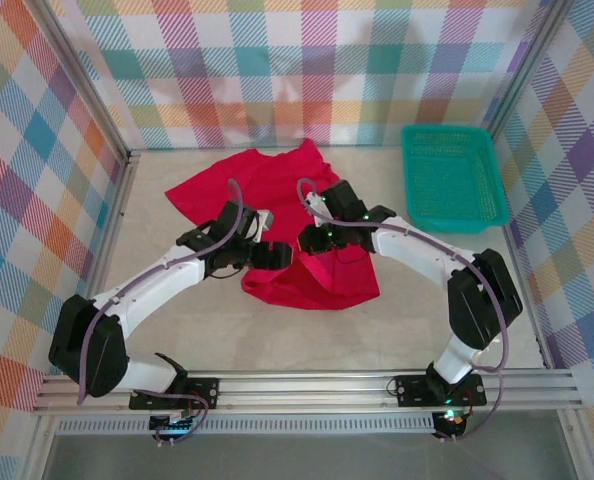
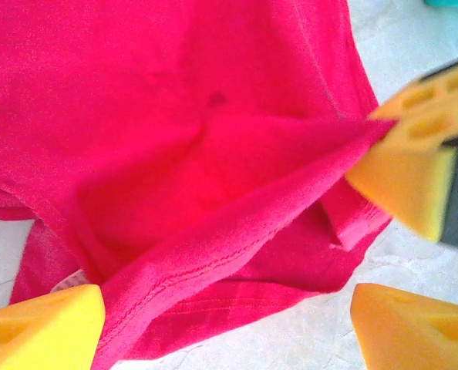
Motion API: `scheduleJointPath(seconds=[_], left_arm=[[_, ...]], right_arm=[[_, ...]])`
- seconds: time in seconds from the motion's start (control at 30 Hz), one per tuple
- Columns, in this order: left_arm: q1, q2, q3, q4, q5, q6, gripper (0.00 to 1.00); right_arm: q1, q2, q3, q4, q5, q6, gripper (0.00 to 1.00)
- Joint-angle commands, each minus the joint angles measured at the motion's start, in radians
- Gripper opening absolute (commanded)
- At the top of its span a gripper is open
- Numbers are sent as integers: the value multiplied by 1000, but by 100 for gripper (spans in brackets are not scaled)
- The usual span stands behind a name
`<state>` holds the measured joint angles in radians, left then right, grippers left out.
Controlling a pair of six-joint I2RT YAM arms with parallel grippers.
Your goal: Fold the inside-out t-shirt
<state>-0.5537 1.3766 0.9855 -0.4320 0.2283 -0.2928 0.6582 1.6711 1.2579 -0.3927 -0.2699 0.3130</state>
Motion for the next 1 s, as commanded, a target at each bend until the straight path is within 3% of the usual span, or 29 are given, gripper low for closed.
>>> scheduleJointPath(seconds=[0.0, 0.13, 0.27, 0.43, 0.5, 0.6, 0.7, 0.97], left_arm=[[1, -10, -64, 141, 60, 52, 84], [1, 38, -94, 185, -18, 60, 84], [1, 111, -65, 180, -189, 45, 85], [1, 186, -19, 200, -206, 21, 83], [1, 211, 3, 183, -204, 10, 74], [3, 212, 24, 119, -227, -2, 48], [3, 181, 36, 56, -268, -8, 29], [-30, 81, 51, -57, -282, -207, 0]], right_arm=[[-13, 14, 12, 23, -50, 18, 0], [-17, 14, 21, 18, -62, 15, 0], [-17, 16, 18, 19, -83, 14, 0], [-16, 11, 5, 15, -81, 12, 0], [-19, 5, 2, 14, -71, 11, 0], [-24, 0, 0, 5, -40, 9, 0], [-30, 10, 13, -25, 16, 5, 0], [-34, 16, -3, -25, 85, 47, 0]])
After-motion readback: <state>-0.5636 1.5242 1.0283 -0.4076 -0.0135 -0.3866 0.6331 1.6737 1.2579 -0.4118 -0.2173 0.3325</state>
